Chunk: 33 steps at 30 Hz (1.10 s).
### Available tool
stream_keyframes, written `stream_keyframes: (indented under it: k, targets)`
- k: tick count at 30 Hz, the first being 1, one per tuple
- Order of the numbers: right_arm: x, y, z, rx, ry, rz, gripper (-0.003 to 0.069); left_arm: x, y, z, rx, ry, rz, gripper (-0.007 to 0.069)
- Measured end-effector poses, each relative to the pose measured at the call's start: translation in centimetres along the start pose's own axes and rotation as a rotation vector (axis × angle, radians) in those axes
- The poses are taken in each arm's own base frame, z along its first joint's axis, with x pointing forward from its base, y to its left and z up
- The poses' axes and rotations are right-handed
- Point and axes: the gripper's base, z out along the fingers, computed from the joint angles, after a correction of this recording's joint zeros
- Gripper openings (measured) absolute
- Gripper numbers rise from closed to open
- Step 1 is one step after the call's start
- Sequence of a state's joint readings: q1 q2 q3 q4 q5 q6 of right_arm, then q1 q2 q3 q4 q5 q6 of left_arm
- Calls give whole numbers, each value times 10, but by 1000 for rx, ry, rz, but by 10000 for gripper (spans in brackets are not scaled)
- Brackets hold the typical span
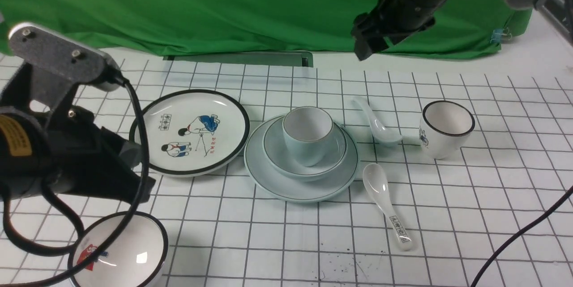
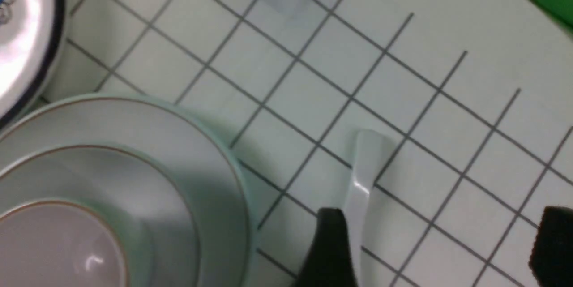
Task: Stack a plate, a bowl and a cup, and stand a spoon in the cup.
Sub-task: Use the right arm to grab a blue soup spoon
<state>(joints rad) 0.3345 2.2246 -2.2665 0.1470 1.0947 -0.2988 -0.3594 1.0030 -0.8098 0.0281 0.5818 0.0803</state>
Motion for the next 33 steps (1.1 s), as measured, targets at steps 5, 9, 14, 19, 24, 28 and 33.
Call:
stream_keyframes:
  k: [5,9,14,19,24,28,33]
  targets:
    - [10,-4,41,-17,77,-35,583,-6,0,2,-5,-65,0,-27]
    - [15,-1,73,-27,91,-52,583,-6,0,9,-3,-49,1,-27]
    - [18,0,102,-22,75,-53,583,-3,0,27,3,12,2,-27]
    - [24,2,119,-28,92,-53,583,-1,-1,37,7,48,2,-27]
    - [30,6,134,-40,122,-57,468,-1,-1,38,7,52,2,-27]
    - [30,6,135,-41,124,-57,201,-1,-1,38,7,52,3,-27]
    - [20,6,109,-36,94,-61,164,0,-1,38,8,55,3,-27]
